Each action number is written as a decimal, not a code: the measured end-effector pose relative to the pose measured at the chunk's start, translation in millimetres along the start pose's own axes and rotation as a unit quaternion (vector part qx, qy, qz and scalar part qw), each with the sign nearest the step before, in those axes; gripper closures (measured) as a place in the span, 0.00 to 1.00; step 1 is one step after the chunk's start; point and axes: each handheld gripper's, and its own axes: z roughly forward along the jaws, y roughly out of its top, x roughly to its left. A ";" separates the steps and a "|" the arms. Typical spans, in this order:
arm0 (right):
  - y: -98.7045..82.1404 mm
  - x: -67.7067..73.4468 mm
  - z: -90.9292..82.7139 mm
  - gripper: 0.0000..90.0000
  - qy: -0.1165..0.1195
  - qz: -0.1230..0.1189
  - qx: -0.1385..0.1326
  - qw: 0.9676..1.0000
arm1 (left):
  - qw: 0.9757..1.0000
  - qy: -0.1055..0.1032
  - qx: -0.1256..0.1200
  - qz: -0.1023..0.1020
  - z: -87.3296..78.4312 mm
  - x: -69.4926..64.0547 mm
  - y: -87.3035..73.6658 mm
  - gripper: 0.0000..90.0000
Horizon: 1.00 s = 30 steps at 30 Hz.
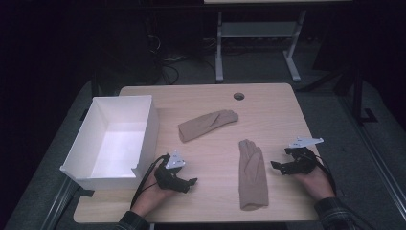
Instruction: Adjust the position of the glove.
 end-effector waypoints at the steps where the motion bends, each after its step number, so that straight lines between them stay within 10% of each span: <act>1: -0.4 -1.3 0.6 0.16 0.000 0.004 0.001 1.000 | 1.000 0.000 0.000 0.000 -0.1 0.0 0.0 0.15; 30: -8.5 -5.3 5.7 0.14 -0.025 0.002 -0.015 1.000 | 0.999 0.003 0.020 -0.032 10.3 8.6 36.9 0.20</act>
